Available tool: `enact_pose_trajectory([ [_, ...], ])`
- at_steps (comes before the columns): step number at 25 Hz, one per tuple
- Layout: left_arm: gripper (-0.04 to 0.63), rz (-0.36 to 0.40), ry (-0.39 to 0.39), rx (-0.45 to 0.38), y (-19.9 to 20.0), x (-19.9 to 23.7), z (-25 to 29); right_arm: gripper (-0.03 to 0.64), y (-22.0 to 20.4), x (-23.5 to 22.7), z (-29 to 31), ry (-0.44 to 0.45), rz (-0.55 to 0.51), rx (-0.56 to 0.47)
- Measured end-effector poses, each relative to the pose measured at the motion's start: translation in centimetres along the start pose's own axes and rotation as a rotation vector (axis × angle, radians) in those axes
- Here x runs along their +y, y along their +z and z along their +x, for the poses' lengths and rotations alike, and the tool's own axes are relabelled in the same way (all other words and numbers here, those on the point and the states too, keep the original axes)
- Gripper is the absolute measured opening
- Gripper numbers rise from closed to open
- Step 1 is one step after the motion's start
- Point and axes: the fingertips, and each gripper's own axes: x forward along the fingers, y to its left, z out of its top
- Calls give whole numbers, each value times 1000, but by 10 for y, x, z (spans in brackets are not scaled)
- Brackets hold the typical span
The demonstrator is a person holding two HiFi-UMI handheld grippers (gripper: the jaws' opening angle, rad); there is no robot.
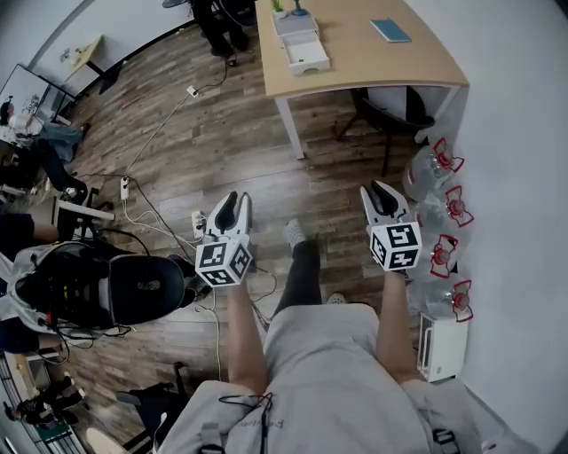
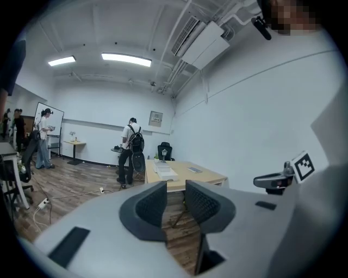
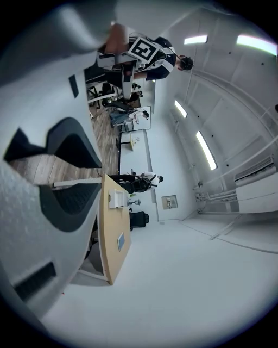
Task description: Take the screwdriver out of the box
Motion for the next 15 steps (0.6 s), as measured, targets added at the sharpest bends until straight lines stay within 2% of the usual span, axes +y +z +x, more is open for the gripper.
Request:
enact_pose_trajectory([
  [8,96,-51,-79,5,34,49,128,97,46,-45,106,-66,-18,35],
  [15,91,-85,-73,5,63,138,214,101,80,-49,223,-70,-39,96],
])
